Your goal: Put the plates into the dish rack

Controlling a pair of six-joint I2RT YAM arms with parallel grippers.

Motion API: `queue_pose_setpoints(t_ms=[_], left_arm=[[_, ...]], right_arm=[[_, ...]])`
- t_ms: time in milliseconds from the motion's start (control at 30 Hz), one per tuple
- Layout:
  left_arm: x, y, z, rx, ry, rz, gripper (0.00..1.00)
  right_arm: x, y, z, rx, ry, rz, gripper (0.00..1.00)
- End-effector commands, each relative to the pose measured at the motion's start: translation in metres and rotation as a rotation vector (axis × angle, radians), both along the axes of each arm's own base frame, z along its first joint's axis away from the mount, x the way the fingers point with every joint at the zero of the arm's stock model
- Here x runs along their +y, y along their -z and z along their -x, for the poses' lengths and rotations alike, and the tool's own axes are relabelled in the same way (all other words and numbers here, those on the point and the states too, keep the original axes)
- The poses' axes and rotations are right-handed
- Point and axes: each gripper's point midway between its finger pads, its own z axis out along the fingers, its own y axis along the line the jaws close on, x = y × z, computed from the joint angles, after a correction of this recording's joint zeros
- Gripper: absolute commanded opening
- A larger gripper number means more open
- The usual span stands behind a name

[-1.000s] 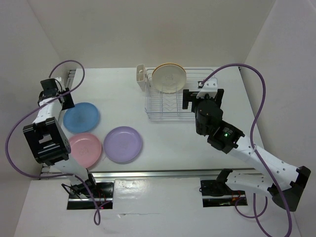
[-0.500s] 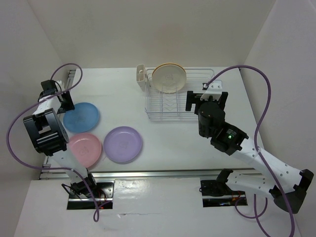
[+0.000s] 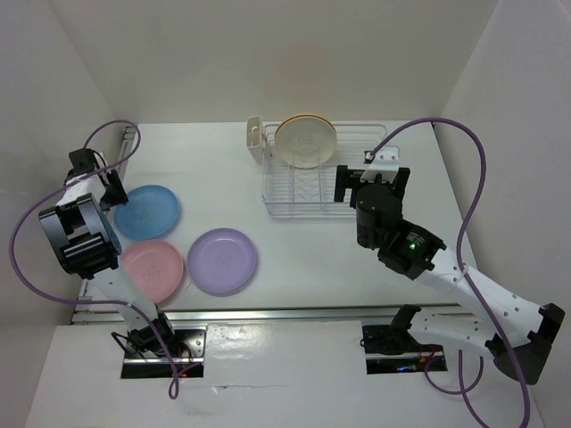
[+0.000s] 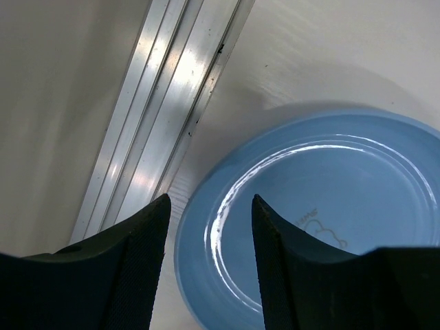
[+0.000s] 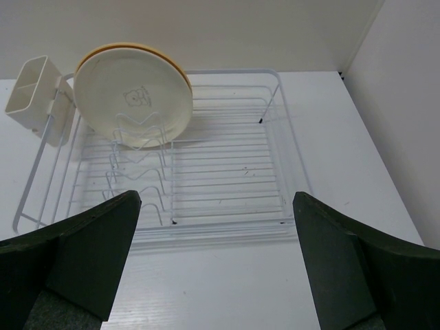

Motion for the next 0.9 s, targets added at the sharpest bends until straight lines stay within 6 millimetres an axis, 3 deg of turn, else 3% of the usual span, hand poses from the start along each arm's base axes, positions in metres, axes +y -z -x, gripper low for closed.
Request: queue_pose_setpoints(t_ms=[0,300,567,600,867], left_arm=[[0.007,0.005,-0.002,0.011,-0.038,0.006,0.58],[0.0,0.037,-0.001,0.067,-0.023,0.065,0.56],[-0.031,0.043,-0.018,0.037,0.086,0.22,0.31],[-0.029,0.04,-0.021,0.031,0.095,0.211,0.31],[-0.07,0.053,-0.033,0.08,0.201,0.223,0.3]], right_arm=[[-0.005,0.003,0.0,-0.002,0.034,-0.011,1.0],[-0.006,0.01,0.0,0.006,0.045,-0.015,1.0],[0.0,0.007,-0.004,-0.002,0.034,-0.021,1.0],[0.0,0.007,-0.004,-0.002,0.034,-0.021,1.0],[0.002,0.0,-0.004,-0.013,0.024,-0.036,1.0]])
